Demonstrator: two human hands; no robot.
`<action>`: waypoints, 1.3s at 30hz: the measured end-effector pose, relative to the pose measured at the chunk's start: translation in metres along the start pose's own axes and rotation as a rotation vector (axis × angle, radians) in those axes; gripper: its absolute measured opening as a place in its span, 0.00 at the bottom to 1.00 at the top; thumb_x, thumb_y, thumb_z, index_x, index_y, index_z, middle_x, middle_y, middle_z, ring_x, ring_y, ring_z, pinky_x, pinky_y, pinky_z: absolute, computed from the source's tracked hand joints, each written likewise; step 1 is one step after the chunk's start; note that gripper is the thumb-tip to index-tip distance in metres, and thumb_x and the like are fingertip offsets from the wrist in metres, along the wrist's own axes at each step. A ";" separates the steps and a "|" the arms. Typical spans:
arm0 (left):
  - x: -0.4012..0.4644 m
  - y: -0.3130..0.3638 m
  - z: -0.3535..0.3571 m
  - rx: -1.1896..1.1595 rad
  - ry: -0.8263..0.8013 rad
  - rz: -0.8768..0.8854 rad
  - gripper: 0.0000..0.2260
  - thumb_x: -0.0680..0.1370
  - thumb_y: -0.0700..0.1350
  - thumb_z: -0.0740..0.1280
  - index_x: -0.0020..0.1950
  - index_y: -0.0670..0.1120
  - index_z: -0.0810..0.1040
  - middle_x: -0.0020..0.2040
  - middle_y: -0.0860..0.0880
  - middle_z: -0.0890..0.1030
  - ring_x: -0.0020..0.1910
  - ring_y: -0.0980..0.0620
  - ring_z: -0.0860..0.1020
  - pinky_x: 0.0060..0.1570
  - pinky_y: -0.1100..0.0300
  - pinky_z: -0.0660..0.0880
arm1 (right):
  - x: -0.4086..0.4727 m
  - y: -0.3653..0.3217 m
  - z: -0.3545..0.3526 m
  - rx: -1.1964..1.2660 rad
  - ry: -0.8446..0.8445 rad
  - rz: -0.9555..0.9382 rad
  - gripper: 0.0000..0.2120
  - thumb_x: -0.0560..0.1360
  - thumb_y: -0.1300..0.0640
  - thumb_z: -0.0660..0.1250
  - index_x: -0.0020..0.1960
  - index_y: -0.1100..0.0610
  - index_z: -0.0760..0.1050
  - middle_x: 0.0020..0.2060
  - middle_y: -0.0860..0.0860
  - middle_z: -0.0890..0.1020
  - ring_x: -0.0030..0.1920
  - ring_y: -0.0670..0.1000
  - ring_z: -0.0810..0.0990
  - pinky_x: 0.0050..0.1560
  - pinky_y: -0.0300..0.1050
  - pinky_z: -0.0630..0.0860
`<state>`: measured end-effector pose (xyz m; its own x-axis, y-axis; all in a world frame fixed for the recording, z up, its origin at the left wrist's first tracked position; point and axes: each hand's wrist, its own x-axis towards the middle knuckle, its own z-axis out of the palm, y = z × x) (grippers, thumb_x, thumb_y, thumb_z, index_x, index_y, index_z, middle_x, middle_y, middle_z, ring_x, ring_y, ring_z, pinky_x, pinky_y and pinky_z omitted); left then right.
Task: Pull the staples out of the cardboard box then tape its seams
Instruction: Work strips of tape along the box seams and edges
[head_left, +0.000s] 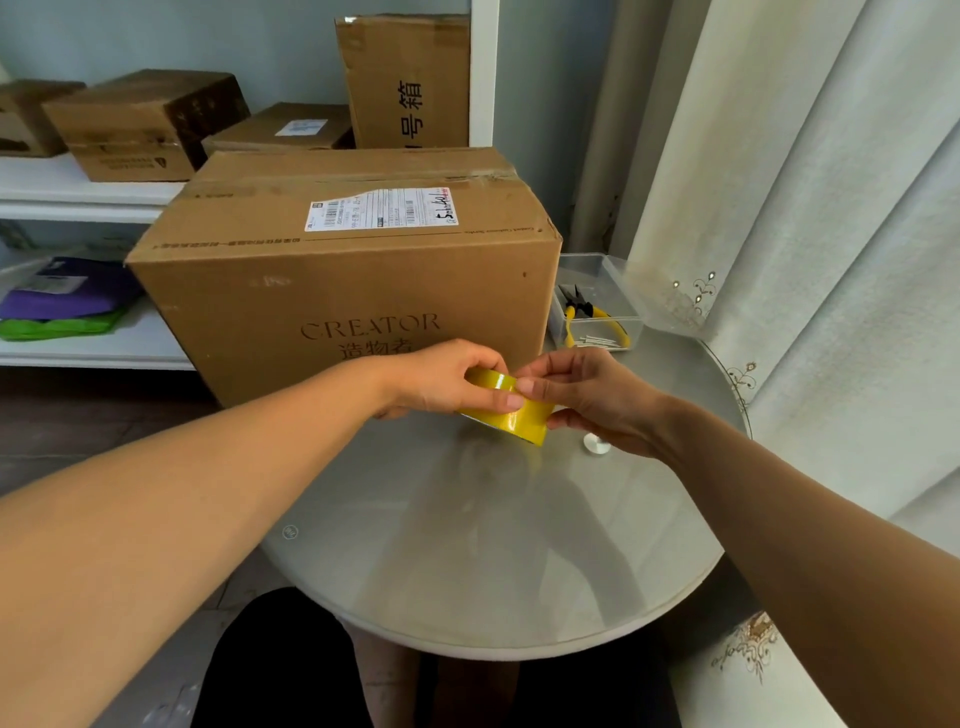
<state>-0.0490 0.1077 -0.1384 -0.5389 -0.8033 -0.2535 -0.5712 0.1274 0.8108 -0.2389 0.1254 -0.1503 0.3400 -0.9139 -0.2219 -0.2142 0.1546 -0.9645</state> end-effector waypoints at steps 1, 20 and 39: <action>-0.001 -0.002 -0.002 -0.026 -0.023 -0.005 0.09 0.75 0.49 0.70 0.51 0.46 0.77 0.44 0.50 0.75 0.44 0.54 0.72 0.46 0.58 0.71 | 0.000 0.001 -0.002 -0.004 -0.024 0.003 0.04 0.75 0.62 0.67 0.49 0.57 0.80 0.43 0.53 0.82 0.42 0.48 0.79 0.41 0.38 0.77; -0.002 -0.005 -0.009 0.055 -0.065 0.006 0.04 0.80 0.43 0.63 0.46 0.48 0.75 0.44 0.48 0.73 0.44 0.54 0.73 0.44 0.61 0.76 | 0.012 0.010 -0.006 0.069 -0.045 -0.016 0.08 0.76 0.64 0.66 0.52 0.58 0.81 0.50 0.55 0.83 0.52 0.54 0.79 0.60 0.54 0.76; 0.001 -0.003 -0.007 0.131 -0.073 0.027 0.02 0.79 0.41 0.63 0.47 0.44 0.74 0.43 0.45 0.71 0.43 0.51 0.72 0.46 0.56 0.75 | 0.012 0.014 -0.010 0.114 -0.051 -0.040 0.08 0.76 0.65 0.65 0.52 0.58 0.80 0.44 0.51 0.84 0.45 0.49 0.82 0.49 0.43 0.80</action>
<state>-0.0436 0.1022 -0.1374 -0.5961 -0.7547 -0.2741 -0.6291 0.2269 0.7434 -0.2473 0.1129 -0.1651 0.3933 -0.9002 -0.1870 -0.0951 0.1625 -0.9821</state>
